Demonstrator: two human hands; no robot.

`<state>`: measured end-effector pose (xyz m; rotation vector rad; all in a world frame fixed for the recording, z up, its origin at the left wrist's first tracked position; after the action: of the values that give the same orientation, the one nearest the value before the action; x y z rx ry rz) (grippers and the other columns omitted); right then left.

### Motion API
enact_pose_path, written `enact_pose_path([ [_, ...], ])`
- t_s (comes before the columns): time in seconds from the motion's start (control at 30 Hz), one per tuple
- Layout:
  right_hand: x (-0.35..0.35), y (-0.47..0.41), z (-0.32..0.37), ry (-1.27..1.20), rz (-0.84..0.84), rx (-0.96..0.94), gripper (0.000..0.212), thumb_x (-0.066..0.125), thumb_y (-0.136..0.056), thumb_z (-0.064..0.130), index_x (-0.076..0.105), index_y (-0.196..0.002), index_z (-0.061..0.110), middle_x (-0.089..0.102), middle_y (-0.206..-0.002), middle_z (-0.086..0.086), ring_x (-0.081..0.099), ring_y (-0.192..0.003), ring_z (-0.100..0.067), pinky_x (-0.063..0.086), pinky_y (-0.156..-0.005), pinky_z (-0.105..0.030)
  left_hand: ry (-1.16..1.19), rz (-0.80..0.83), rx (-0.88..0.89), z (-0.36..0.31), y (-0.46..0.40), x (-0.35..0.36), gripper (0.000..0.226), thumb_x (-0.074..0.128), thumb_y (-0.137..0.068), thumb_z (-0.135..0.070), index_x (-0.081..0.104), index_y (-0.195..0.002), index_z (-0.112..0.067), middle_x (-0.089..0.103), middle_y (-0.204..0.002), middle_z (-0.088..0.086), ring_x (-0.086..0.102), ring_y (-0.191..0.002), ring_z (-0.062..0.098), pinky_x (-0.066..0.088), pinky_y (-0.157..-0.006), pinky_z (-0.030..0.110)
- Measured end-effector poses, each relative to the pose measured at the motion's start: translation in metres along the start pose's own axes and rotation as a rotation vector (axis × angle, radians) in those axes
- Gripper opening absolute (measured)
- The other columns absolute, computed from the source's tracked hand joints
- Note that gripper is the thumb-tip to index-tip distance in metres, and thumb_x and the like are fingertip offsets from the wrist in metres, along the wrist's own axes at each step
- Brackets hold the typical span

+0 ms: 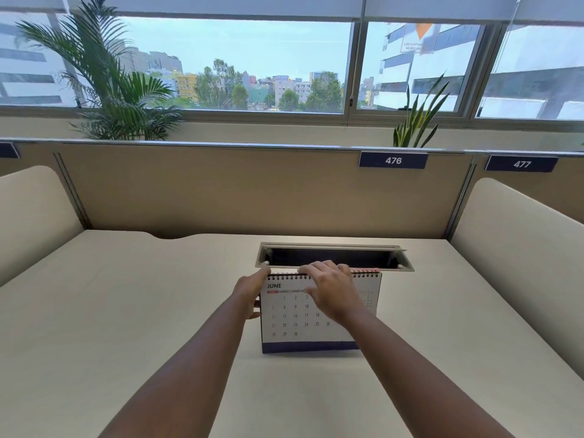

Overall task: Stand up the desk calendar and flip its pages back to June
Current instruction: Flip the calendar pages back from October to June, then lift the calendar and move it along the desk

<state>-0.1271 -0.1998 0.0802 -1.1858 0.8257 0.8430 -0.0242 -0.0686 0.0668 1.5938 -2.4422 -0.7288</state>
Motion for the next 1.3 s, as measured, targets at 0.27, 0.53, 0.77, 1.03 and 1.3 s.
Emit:
enact_pose_path([
  [0.27, -0.006, 0.009, -0.042, 0.188, 0.123, 0.150, 0.027, 0.039, -0.092, 0.034, 0.052, -0.114, 0.023, 0.064, -0.109, 0.004, 0.056, -0.100, -0.018, 0.031, -0.090, -0.043, 0.014, 0.022, -0.008, 0.000, 0.004, -0.005, 0.031, 0.046, -0.090, -0.038, 0.054, -0.091, -0.009, 0.062, -0.076, 0.007, 0.056, -0.070, 0.020, 0.042, -0.055, 0.029],
  [0.53, -0.025, 0.032, -0.086, 0.059, 0.090, 0.450, 0.030, 0.054, -0.085, 0.038, 0.054, -0.108, 0.020, 0.062, -0.104, 0.002, 0.057, -0.096, -0.021, 0.033, -0.079, -0.037, 0.010, 0.002, -0.016, -0.001, 0.006, -0.005, 0.035, 0.047, -0.089, -0.041, 0.055, -0.096, -0.008, 0.062, -0.076, 0.006, 0.056, -0.069, 0.019, 0.042, -0.054, 0.028],
  [0.77, -0.010, 0.058, -0.096, -0.692, -0.108, 0.858, 0.042, 0.077, -0.071, 0.018, 0.049, -0.100, 0.006, 0.064, -0.103, -0.016, 0.057, -0.082, -0.024, 0.046, -0.071, -0.035, 0.010, 0.019, 0.027, 0.001, 0.007, -0.005, 0.048, 0.046, -0.087, -0.054, 0.058, -0.089, -0.008, 0.063, -0.079, 0.006, 0.057, -0.071, 0.019, 0.043, -0.061, 0.033],
  [1.03, 0.011, 0.069, -0.099, -0.885, 0.136, 0.872, 0.033, 0.074, -0.072, 0.003, 0.063, -0.103, 0.002, 0.067, -0.110, -0.017, 0.060, -0.090, -0.030, 0.050, -0.072, -0.037, -0.036, 0.146, 0.149, 0.005, 0.005, 0.000, 0.031, 0.049, -0.090, -0.043, 0.060, -0.087, -0.014, 0.065, -0.086, 0.004, 0.056, -0.096, 0.025, 0.041, -0.083, 0.038],
  [1.3, -0.001, 0.077, -0.129, -0.975, 0.004, 0.837, 0.033, 0.066, -0.078, -0.003, 0.056, -0.109, 0.000, 0.062, -0.114, -0.019, 0.058, -0.092, -0.030, 0.052, -0.069, -0.033, -0.082, 0.272, 0.224, -0.018, -0.009, 0.040, 0.016, 0.049, -0.088, 0.000, 0.054, -0.091, -0.015, 0.062, -0.092, 0.006, 0.054, -0.098, 0.025, 0.041, -0.090, 0.041],
])
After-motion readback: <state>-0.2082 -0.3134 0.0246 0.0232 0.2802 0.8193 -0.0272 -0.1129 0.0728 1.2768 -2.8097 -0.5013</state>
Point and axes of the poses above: each hand's wrist, its own y-axis away from the middle knuckle, its own x-axis out of the palm, z = x × y, the point moved 1 cm from there along -y, towards the middle knuckle
